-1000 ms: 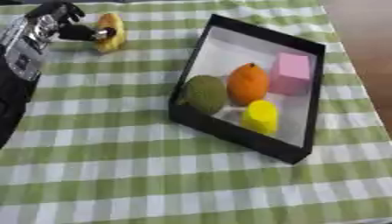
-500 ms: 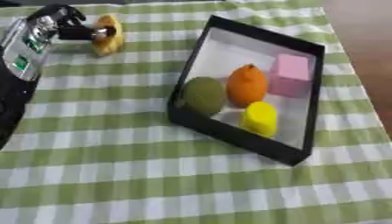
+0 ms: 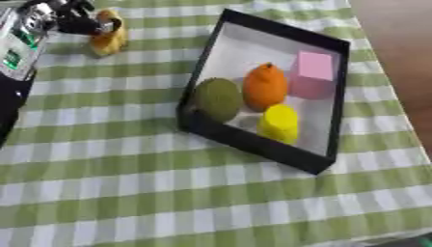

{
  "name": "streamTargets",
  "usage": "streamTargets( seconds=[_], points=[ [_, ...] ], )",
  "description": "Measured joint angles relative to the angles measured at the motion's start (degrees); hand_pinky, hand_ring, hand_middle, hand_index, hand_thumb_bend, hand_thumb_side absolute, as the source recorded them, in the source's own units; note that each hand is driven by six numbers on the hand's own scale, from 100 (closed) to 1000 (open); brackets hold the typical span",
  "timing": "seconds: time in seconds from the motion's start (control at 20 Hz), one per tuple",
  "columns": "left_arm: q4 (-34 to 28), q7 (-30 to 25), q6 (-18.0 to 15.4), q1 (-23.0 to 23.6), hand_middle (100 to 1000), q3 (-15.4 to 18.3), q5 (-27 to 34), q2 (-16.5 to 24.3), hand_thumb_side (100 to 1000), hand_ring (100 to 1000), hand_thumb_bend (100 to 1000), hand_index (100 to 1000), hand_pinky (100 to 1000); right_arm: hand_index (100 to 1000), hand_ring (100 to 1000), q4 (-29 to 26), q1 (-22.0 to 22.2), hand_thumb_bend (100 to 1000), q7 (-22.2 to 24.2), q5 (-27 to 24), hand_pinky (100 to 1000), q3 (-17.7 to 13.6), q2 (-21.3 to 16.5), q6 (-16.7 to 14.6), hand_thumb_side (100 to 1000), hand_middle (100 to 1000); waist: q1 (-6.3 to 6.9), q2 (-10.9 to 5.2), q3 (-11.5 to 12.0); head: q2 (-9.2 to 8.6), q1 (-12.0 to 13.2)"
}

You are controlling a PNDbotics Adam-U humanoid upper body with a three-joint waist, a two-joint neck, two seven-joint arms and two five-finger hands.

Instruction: Pick up objects on the table and place them in the box.

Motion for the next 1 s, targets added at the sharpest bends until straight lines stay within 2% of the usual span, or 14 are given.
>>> streamTargets(
  seconds=[0.35,0.65,0.8,0.9,1.0],
  points=[
    [-0.69,-0.93,0.13,-0.04,756,-1.00,-0.08,0.00,600,822,519,857,833,838,876,0.11,0.21,100,0.12,0.03,867,0.02,0.00,-0.13,443,772,0.00,0.00,-0.02,0.04,-0.08],
    [-0.56,-1.58,0.03,-0.04,761,-1.24,-0.82,0.00,597,826,566,861,834,838,876,0.41,0.27,100,0.15,0.20,867,0.02,0.00,-0.16,443,772,0.00,0.00,-0.02,0.07,-0.08],
    [0.38,-1.65,0.04,-0.03,766,-1.35,-2.68,-0.04,554,830,602,862,835,838,876,0.41,0.25,100,0.26,0.21,867,0.02,0.00,-0.26,441,772,0.00,0.00,-0.14,0.06,0.00],
    [1.48,-1.47,-0.10,-0.03,766,-1.35,-4.50,-0.18,561,831,614,861,835,838,876,0.41,0.22,100,0.34,0.21,867,0.03,0.00,-0.34,442,772,0.00,0.00,-0.34,0.02,0.18],
    [2.57,-1.15,-0.37,-0.03,764,-1.33,-6.27,-0.62,543,829,598,859,832,838,876,0.42,0.19,100,0.36,0.21,867,0.04,0.00,-0.36,443,773,0.00,0.00,-0.42,-0.01,0.25]
  ],
)
